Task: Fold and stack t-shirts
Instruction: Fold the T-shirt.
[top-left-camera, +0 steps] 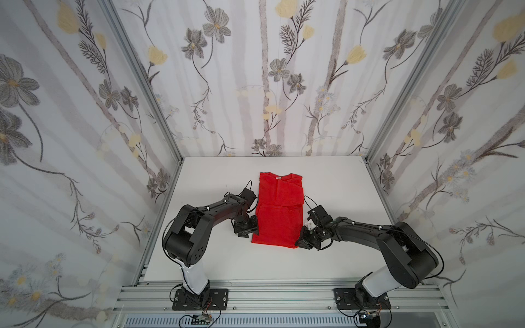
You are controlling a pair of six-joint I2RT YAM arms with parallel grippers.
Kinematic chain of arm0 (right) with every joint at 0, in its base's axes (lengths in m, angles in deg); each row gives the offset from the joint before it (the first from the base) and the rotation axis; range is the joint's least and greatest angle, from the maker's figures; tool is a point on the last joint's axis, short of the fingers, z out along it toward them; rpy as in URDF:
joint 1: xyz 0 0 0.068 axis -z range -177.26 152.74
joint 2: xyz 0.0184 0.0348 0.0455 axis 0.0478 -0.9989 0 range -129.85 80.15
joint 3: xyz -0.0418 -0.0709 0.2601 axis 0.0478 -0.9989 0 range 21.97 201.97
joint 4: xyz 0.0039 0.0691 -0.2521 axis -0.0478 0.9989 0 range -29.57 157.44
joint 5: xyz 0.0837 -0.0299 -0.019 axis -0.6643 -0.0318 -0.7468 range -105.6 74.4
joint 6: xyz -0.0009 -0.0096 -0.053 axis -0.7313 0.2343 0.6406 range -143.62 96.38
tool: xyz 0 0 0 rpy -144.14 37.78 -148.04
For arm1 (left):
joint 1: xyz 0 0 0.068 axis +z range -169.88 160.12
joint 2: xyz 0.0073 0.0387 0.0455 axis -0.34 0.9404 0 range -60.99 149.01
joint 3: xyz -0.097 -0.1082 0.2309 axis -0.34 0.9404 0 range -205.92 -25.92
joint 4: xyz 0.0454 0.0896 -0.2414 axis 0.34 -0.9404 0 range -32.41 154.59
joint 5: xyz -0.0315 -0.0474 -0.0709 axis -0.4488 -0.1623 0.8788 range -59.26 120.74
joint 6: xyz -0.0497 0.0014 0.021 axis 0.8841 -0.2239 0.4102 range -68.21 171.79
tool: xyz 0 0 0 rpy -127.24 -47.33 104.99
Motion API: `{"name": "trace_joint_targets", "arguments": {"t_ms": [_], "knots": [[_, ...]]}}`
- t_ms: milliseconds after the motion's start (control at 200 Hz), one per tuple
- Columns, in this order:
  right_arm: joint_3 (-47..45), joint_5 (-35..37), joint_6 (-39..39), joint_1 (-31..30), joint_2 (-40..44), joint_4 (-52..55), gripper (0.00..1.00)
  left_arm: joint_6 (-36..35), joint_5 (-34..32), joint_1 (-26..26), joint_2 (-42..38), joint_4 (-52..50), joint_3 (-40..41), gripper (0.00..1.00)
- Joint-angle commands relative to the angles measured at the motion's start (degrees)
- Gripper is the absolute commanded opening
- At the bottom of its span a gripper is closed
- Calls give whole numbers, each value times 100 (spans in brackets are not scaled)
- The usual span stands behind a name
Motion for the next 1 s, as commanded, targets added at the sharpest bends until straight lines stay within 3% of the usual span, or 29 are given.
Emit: {"name": "trace_joint_targets", "arguments": {"t_ms": [0, 125, 489, 734, 864, 994], "knots": [[-30, 600, 25, 17, -12, 544, 0, 143, -571, -201, 153, 156, 339, 48], [1, 602, 20, 14, -24, 542, 0, 239, -613, -301, 90, 121, 441, 44], [1, 635, 16, 22, 28, 540, 0, 704, -299, -559, -108, 105, 364, 46], [-7, 679, 7, 16, 55, 542, 0, 892, -718, -865, -140, -521, 118, 44], [-7, 662, 16, 22, 29, 543, 0, 874, -803, -865, -55, -536, 86, 30], [4, 655, 16, 14, 29, 532, 0, 778, -1066, -874, -66, -462, 74, 0]]}}
